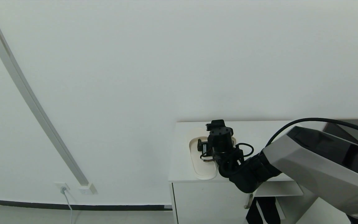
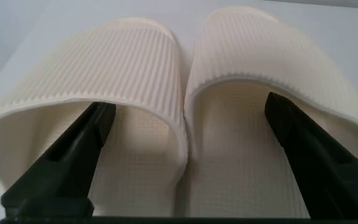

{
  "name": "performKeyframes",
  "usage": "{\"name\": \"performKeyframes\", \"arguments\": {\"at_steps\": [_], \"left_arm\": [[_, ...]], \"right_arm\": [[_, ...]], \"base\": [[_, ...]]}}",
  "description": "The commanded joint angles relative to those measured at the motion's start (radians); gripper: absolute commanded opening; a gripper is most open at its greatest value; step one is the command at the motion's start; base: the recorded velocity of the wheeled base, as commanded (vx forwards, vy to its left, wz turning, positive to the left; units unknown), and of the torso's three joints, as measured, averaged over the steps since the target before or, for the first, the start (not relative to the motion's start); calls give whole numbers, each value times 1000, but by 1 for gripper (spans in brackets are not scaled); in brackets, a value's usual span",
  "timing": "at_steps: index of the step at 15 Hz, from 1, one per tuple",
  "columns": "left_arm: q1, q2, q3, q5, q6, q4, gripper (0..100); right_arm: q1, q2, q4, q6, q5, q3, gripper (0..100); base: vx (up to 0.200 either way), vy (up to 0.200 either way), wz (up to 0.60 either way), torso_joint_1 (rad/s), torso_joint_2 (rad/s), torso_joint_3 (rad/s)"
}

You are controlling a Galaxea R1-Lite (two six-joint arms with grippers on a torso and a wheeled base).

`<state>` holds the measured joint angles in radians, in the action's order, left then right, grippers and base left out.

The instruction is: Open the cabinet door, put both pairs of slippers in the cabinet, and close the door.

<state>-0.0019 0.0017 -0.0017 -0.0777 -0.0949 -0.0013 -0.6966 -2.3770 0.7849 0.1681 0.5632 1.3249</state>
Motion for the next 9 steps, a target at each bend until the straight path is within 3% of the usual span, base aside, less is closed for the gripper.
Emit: {"name": "performKeyframes", "arguments": {"at_steps": [1, 2, 3, 9], "left_arm": [[0, 1, 0, -1, 0, 0, 0], [0, 1, 0, -1, 0, 0, 0], [0, 1, 0, -1, 0, 0, 0], [0, 1, 0, -1, -2, 0, 0]], "right_arm": [[0, -7, 1, 1, 0, 5, 100], [0, -7, 1, -1, 0, 5, 100], [0, -8, 1, 1, 0, 10, 0], [0, -10, 5, 2, 0, 10, 0]], "base": [[0, 0, 0, 0, 0, 0], [0, 0, 0, 0, 0, 0], [0, 0, 0, 0, 0, 0], [0, 0, 0, 0, 0, 0]]}}
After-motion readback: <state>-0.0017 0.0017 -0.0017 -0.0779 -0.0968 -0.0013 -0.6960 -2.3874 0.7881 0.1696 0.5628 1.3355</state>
